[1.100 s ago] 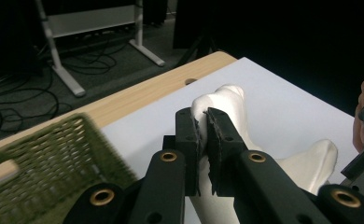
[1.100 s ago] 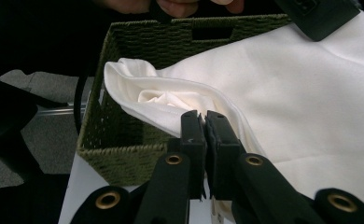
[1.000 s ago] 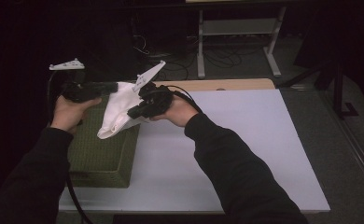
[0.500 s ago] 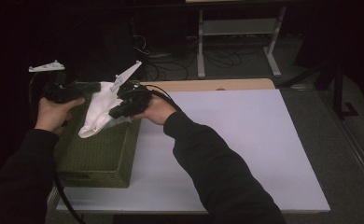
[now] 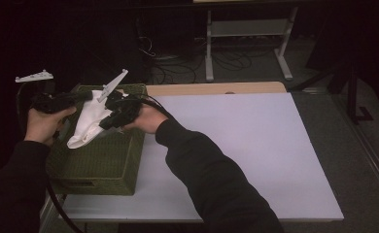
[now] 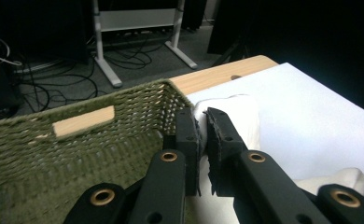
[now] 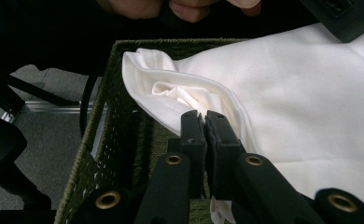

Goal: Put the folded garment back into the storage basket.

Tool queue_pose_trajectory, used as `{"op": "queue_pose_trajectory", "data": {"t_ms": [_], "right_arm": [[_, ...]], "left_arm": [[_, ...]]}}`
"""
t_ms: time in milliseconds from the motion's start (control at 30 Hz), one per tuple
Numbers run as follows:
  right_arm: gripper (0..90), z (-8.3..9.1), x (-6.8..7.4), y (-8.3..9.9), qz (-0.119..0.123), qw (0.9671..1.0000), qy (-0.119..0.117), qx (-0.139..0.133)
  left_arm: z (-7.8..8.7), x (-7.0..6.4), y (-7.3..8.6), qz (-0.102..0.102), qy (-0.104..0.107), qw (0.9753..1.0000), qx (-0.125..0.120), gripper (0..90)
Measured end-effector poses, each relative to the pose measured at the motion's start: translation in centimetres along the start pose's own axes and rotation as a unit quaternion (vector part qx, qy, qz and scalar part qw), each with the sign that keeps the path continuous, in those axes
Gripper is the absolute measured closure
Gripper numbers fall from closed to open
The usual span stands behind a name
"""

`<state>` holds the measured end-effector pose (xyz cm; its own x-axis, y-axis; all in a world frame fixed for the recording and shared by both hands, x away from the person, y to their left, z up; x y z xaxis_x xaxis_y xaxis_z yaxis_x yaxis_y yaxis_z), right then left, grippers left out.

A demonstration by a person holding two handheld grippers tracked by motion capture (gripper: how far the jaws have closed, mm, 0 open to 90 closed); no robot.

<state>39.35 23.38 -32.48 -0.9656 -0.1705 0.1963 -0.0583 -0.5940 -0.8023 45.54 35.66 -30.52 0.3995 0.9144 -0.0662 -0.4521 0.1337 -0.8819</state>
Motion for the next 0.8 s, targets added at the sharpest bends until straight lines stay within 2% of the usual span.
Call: {"op": "queue_pose_trajectory", "data": {"t_ms": [300,800], "right_arm": [[85.3,-1.6,-0.1,0.2,-0.001,0.9999,-0.008,0.009],[85.2,-3.9,-0.2,2.4,-0.016,0.9993,-0.019,0.028]], "left_arm": [[0.1,0.9,1.3,0.002,-0.007,0.9999,0.011,83.4],[-1.7,0.9,5.1,0.007,-0.009,0.9989,0.047,83.4]]}}
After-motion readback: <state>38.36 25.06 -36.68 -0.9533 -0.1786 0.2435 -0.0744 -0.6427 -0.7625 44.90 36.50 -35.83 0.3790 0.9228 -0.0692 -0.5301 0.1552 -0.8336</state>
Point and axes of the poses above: each handheld gripper's, and its own axes: z roughly backward along the jaws, y roughly out of its underside, x roughly to its left, the point moved 9 cm from there along -z, roughly forward along the jaws, and after that the axes turned 15 degrees about -y, right-handed, at the moved point
